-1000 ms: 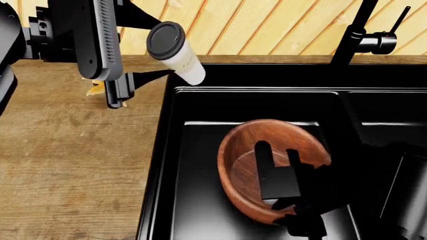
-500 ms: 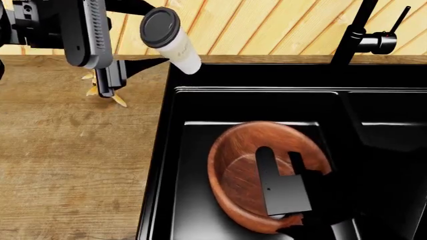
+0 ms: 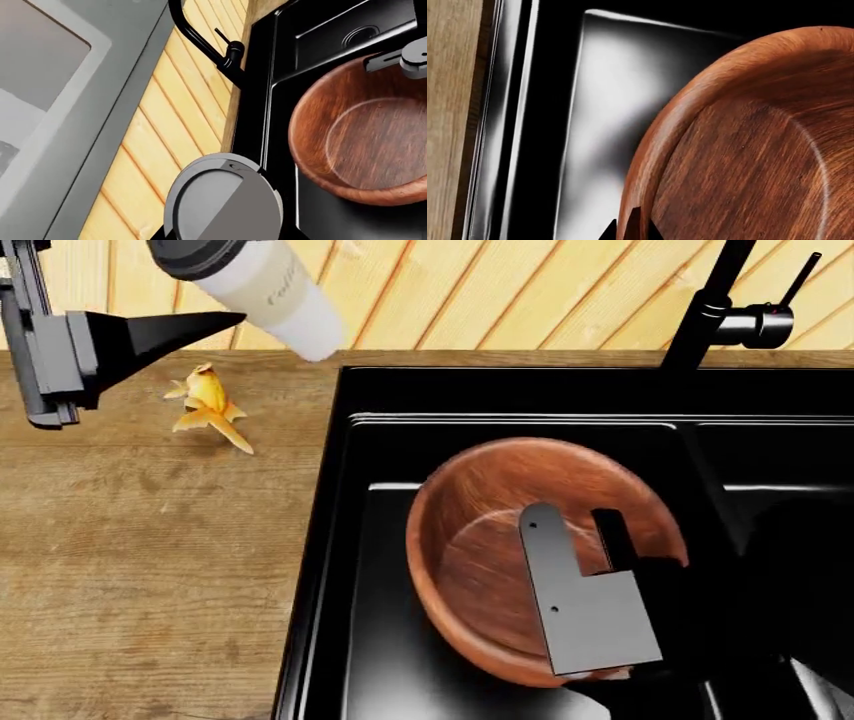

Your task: Pick the cup and bowl from the sink and place them on the counter for drying.

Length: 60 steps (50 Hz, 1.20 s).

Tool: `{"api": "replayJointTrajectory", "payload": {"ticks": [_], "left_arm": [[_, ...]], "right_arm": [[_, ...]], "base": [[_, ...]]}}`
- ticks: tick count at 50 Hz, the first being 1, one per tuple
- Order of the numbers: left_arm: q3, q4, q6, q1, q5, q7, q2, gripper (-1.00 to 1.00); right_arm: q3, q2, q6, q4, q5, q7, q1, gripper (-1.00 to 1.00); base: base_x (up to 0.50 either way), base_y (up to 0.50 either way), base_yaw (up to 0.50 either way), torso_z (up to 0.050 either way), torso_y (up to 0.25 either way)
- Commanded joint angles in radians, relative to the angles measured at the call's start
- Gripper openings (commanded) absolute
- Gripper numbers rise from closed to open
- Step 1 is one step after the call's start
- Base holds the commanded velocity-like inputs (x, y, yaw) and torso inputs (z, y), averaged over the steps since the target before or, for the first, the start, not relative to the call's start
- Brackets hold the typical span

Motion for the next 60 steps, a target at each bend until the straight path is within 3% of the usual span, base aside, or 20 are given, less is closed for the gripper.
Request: {"api": "replayJointTrajectory", "payload": {"ticks": [1, 12, 13, 14, 29, 42, 51, 60], "left_arm": [[-0.04, 0.091, -0.124, -0.053, -0.065, -0.004, -0.059, -1.0], [-0.069, 0.072, -0.158, -0.071, -0.076, -0.046, -0.049, -1.0], [-0.071, 0.016, -0.143, -0.076, -0.043, -0.075, -0.038, -1.0], [-0.074, 0.017, -0.144, -0.073, -0.045, -0.078, -0.04, -1.0], [-0.057, -0.007, -0.121, -0.074, -0.016, -0.077, -0.045, -1.0], [-0.071, 0.049, -0.172, -0.033, -0.032, -0.104, -0.117, -1.0], [-0.103, 0.046, -0.148, 0.005, -0.058, -0.14, -0.099, -1.0], [-0.06, 0.007, -0.197, -0.044, -0.029, -0.137, -0.063, -1.0]], "right_arm": [[0.081, -0.005, 0.1, -0.072, 0.088, -0.045, 0.143, -1.0], [0.158, -0.035, 0.141, -0.066, 0.17, -0.09, 0.25, -1.0], [0.163, -0.065, 0.13, -0.023, 0.12, -0.199, 0.398, -1.0], [0.157, -0.067, 0.113, -0.012, 0.097, -0.215, 0.413, -1.0], [0.165, -0.088, 0.11, 0.03, 0.054, -0.312, 0.525, -1.0], [0.202, -0.088, 0.126, 0.015, 0.08, -0.291, 0.482, -1.0], [0.226, -0.097, 0.145, 0.007, 0.106, -0.27, 0.466, -1.0], [0.218, -0.097, 0.123, 0.015, 0.086, -0.274, 0.455, -1.0]], "base": [[0.0, 0.0, 0.0, 0.0, 0.0], [0.0, 0.0, 0.0, 0.0, 0.0], [0.0, 0.0, 0.0, 0.0, 0.0], [0.0, 0.0, 0.0, 0.0, 0.0], [0.0, 0.0, 0.0, 0.0, 0.001], [0.0, 0.0, 0.0, 0.001, 0.0], [0.0, 0.0, 0.0, 0.0, 0.001], [0.0, 0.0, 0.0, -0.008, 0.178]]}}
